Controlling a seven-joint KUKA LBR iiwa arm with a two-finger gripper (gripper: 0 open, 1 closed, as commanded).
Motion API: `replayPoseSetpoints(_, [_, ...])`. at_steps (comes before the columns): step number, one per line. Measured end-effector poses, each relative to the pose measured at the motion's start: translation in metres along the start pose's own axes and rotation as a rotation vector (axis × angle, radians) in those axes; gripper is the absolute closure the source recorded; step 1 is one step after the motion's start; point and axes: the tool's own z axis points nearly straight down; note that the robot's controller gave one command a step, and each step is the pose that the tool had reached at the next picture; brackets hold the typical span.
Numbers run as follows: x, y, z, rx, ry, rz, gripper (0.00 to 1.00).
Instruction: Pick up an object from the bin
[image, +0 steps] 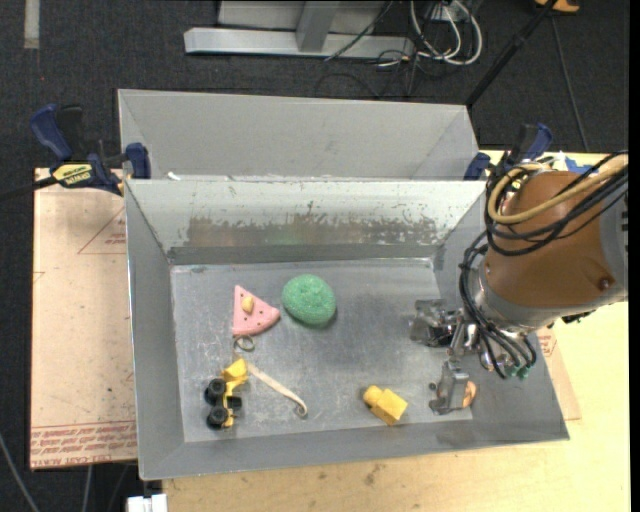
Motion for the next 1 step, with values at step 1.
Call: replayPoseSetpoints(1, [-0.0012, 0.0001, -0.0018, 0.001, -0.005, -0.001, 0.00])
